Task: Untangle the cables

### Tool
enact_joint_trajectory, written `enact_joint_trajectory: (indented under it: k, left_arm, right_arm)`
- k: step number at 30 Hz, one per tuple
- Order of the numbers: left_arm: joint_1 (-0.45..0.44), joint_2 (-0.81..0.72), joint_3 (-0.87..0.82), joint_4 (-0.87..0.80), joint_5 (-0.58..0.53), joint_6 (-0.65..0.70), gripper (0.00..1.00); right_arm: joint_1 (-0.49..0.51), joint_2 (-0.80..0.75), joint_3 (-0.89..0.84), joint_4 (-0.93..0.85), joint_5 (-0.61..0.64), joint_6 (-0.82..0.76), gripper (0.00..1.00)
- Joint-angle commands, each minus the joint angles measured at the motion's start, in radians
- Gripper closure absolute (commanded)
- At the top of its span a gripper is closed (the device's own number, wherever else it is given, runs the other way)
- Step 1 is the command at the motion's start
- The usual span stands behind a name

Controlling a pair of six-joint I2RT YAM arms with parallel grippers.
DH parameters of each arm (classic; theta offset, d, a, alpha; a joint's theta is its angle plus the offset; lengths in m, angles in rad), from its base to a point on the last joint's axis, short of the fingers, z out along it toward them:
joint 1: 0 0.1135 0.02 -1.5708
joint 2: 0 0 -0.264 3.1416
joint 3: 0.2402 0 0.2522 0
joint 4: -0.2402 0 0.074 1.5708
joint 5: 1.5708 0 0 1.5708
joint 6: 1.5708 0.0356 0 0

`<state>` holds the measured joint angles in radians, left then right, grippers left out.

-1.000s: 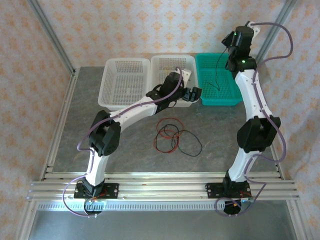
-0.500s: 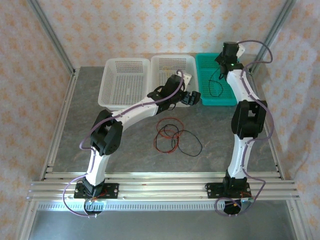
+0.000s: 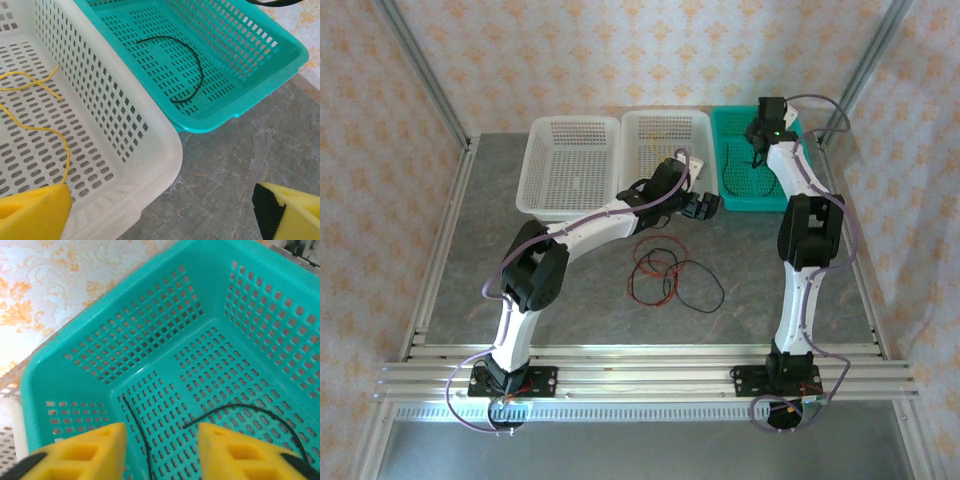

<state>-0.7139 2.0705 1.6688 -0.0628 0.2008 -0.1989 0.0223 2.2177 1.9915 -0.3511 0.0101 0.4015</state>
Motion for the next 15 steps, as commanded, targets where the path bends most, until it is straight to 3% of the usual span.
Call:
enact_joint_trajectory:
  k: [1,7,15]
  left_arm:
    - [-0.007,-0.069,-0.029,0.012,-0.020,0.018,0.05]
    - [-0.013,-0.211,-0.184,0.084,-0.016,-0.012,0.05]
    - [-0.016,-0.404,-0.462,0.183,-0.050,-0.070,0.05]
  right_arm:
    - [-0.005,-0.136,-0.041,0.023,-0.006,-0.006,0.53]
    - [0.057,-0.328,-0.254,0.093,0.017,-0.050,0.59]
    - [0.233,-0.597,-0.611,0.180,0.078,-0.098,0.64]
